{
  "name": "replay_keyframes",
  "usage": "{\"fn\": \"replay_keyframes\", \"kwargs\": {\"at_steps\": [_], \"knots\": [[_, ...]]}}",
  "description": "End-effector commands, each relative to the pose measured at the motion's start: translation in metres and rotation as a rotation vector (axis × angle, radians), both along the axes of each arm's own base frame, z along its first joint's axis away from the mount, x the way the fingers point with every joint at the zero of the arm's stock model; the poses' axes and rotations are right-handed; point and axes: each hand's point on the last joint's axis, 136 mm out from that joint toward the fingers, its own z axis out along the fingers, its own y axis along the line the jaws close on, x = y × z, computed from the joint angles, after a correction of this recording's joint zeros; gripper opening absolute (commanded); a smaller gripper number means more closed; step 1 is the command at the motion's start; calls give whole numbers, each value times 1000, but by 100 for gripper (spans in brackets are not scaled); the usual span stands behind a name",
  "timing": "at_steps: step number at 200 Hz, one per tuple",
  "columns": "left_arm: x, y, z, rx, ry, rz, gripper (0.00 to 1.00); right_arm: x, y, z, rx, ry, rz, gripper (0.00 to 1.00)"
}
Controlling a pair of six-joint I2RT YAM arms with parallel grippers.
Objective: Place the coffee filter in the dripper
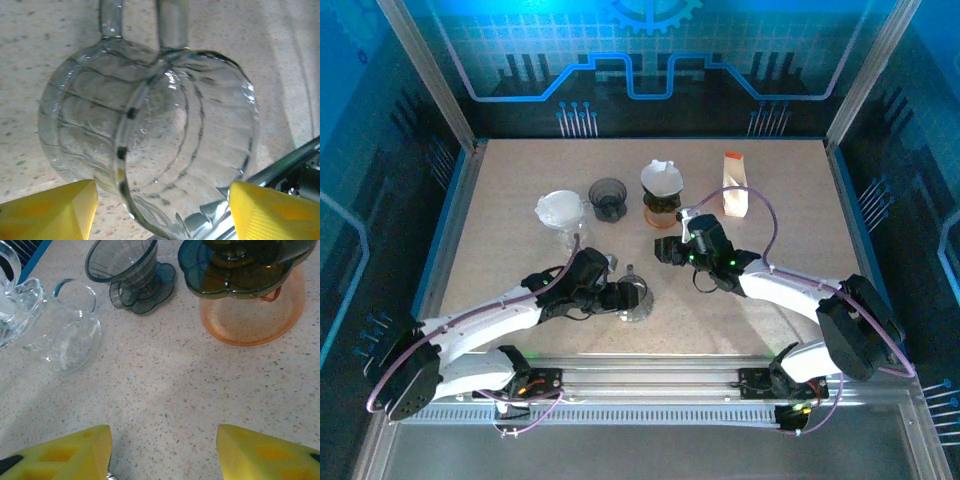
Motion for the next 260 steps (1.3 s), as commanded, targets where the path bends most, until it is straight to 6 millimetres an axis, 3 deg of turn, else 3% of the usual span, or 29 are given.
{"fn": "replay_keyframes", "kwargs": {"at_steps": [1,52,126,189,260], "knots": [[4,-13,31,-70,-74,-45,74,5,13,13,1,-15,65,58],[-1,31,71,-22,-220,60,99,24,67,24,-82,-52,189,62],[-7,95,110,67,-404,213,99,69,119,-9,-291,-53,174,65],[-12,125,128,29,-522,319,99,88,131,-39,-359,-48,122,62],[-15,128,120,21,-509,329,99,109,140,-56,-395,-118,97,59]]}}
